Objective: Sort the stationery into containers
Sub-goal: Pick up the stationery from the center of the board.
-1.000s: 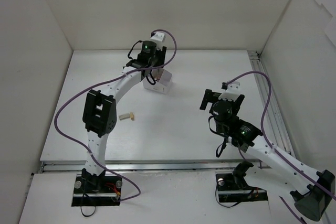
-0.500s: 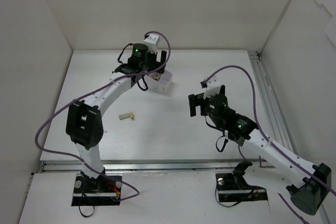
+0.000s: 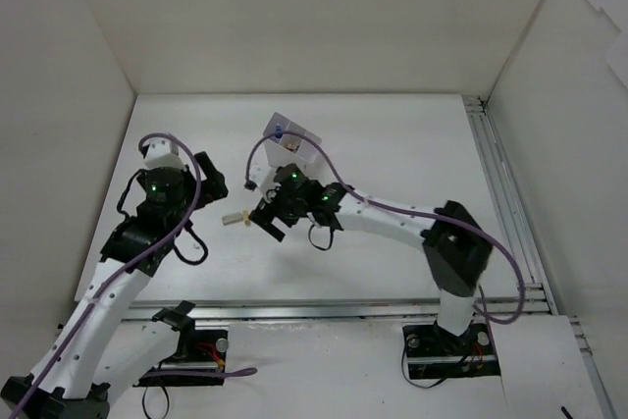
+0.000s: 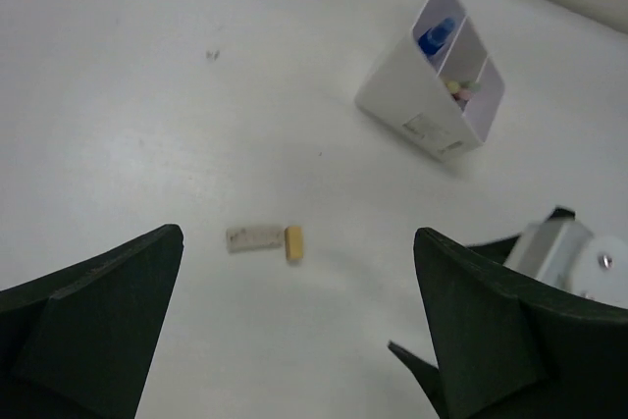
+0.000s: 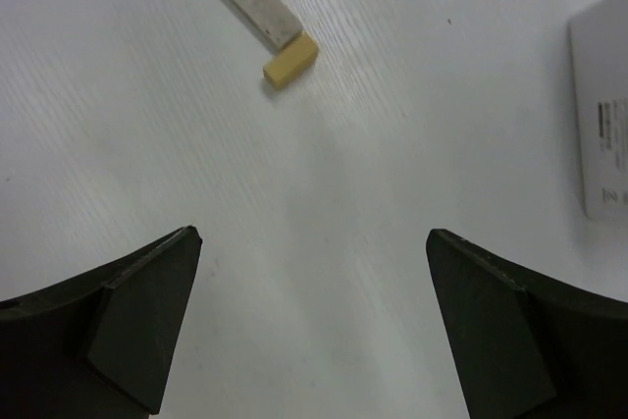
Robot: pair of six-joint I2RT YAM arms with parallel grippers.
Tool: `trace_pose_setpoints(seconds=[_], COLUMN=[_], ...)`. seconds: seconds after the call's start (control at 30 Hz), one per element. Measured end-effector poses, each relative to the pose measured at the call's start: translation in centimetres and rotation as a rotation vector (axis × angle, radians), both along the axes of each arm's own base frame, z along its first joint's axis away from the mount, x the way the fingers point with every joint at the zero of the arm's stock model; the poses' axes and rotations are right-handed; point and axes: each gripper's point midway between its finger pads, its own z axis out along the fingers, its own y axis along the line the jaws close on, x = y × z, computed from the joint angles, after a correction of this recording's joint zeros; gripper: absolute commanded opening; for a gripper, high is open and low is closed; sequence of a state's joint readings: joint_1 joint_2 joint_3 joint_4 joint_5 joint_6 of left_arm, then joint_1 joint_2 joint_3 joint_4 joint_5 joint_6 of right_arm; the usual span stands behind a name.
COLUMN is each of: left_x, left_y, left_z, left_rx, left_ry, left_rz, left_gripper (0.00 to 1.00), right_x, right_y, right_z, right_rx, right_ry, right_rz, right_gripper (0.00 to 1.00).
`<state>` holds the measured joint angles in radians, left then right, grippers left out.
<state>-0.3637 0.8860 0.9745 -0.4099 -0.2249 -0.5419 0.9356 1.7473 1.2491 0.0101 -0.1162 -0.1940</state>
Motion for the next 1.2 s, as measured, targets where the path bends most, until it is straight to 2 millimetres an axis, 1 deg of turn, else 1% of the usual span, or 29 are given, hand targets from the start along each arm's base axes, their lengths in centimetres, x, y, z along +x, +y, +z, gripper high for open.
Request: trace_pose_setpoints(seconds=[0.07,0.13,0.2,0.23,0.27,0.33,0.43,0.53,0.57,0.6,0.73,0.77,0.8,0.83,0.9,0.93,1.0,1.13,1.2], left_x=[-2.2,-4.1,-5.8,-6.5,-7.2,-8.2,-9.2,-10.0,-10.2,-10.4,-10.7,-10.7,-10.7,-10.7,-10.6,-10.5,-10.3,-9.5,-8.9], left_y=[1.2,2.2,3.1,3.4,3.8,4.5,5.5,6.4,6.7,6.9,7.3,7.3,7.4,7.3,7.3,7.2,7.1,6.4,5.7], left_z=[-2.6,-4.8,-6.8,-7.5,-7.9,-8.1,-7.4,-7.0,-7.1,-7.3,-7.6,-7.7,-7.8,-7.9,-8.1,-8.3,-8.7,-9.3,-9.6], left_rx=[-0.019,-0.049,-0.077,-0.096,-0.115,-0.149,-0.192,-0.212,-0.21,-0.205,-0.195,-0.193,-0.19,-0.187,-0.179,-0.174,-0.16,-0.137,-0.129], left_ry=[0.069,0.123,0.17,0.181,0.184,0.174,0.134,0.109,0.112,0.116,0.13,0.134,0.138,0.142,0.155,0.164,0.186,0.221,0.24], left_rz=[0.06,0.119,0.175,0.2,0.226,0.272,0.33,0.377,0.392,0.402,0.427,0.429,0.43,0.431,0.431,0.431,0.429,0.398,0.366], left_gripper=[1.0,1.0,1.0,1.0,1.0,1.0,1.0,1.0,1.0,1.0,1.0,1.0,1.0,1.0,1.0,1.0,1.0,1.0,1.0], right_x=[0.5,1.0,1.7,1.9,2.0,2.0,2.3,2.8,3.1,3.4,4.3,4.3,4.4,4.6,4.9,4.9,5.2,6.0,6.0], right_y=[3.0,5.6,7.4,7.9,8.2,8.3,8.3,8.7,8.7,8.9,9.3,9.3,9.2,9.4,9.4,9.3,9.4,9.5,8.7], right_z=[-1.1,-1.8,-2.4,-2.7,-3.2,-3.8,-4.6,-5.6,-5.9,-6.4,-8.3,-8.8,-9.2,-9.4,-9.3,-9.3,-9.2,-8.8,-8.9], right_rx=[-0.001,0.007,0.017,0.017,0.015,0.009,0.017,0.028,0.03,0.031,0.03,0.029,0.024,0.035,0.045,0.046,0.054,0.094,0.095], right_ry=[0.012,0.02,0.02,0.021,0.022,0.023,0.022,0.027,0.027,0.029,0.042,0.046,0.049,0.053,0.055,0.056,0.057,0.052,0.052], right_rz=[0.041,0.042,-0.002,-0.034,-0.075,-0.153,-0.272,-0.36,-0.384,-0.404,-0.46,-0.47,-0.478,-0.492,-0.507,-0.511,-0.51,-0.509,-0.516], right_gripper=[0.98,0.98,0.98,0.98,0.98,0.98,0.98,0.93,0.89,0.87,0.71,0.59,0.52,0.34,0.23,0.12,0.0,0.0,0.0])
